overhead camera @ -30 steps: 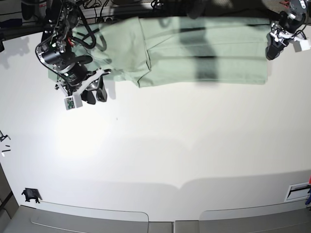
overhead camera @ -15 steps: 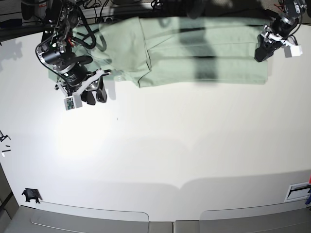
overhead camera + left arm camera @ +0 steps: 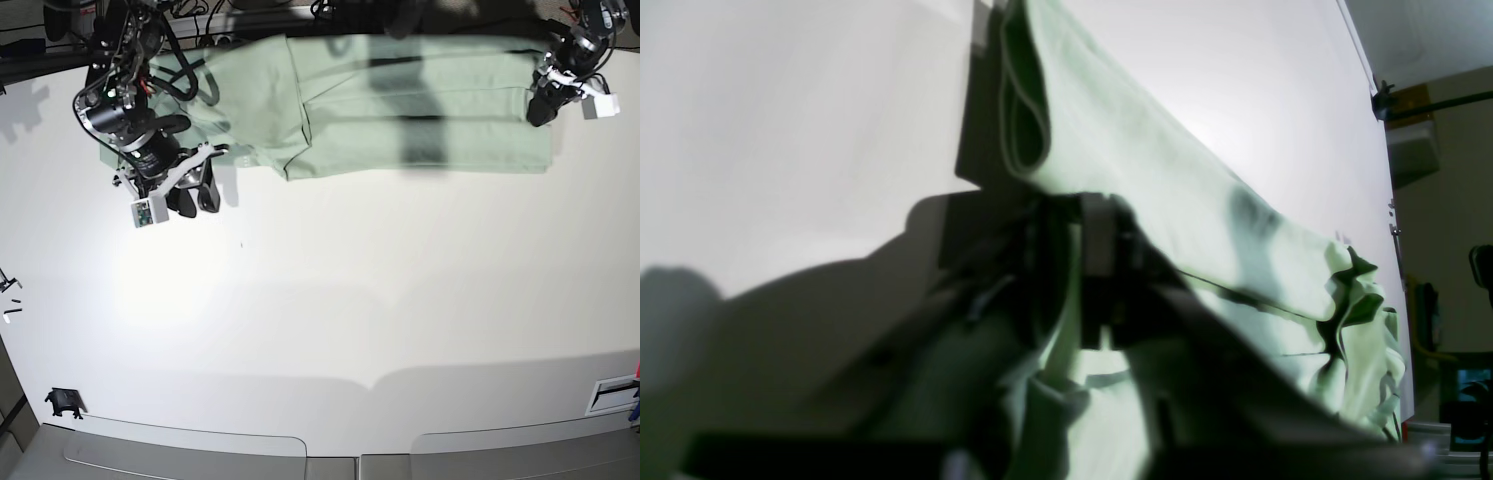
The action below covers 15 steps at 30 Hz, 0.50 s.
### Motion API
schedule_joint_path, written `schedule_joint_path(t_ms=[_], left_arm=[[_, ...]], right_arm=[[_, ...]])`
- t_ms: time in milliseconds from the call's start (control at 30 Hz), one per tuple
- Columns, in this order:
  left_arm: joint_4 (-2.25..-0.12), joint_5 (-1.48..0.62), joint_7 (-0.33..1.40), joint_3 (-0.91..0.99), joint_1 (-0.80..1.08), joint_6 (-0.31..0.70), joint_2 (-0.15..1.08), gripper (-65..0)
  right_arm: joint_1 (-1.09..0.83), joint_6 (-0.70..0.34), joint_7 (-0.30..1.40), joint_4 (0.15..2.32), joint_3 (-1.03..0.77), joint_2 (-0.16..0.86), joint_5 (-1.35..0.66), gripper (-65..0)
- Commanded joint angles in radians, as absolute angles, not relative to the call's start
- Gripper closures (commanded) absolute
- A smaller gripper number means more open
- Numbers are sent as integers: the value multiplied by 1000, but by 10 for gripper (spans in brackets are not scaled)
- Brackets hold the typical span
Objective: Fold the T-shirt properly
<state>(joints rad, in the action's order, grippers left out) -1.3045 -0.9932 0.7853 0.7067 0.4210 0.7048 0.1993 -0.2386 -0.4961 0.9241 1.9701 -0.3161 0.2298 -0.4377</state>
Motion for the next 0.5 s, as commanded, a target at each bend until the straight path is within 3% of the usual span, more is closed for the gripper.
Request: schedule_joint_path(t_ms=[0, 467], left_arm=[[-1301, -978, 808, 703, 429, 674, 200, -6], [-1301, -978, 780, 703, 429, 674, 200, 0]], right_arm=[[-230, -498, 898, 1985, -321, 238, -448, -210], [-230, -498, 902, 1985, -321, 238, -448, -210]])
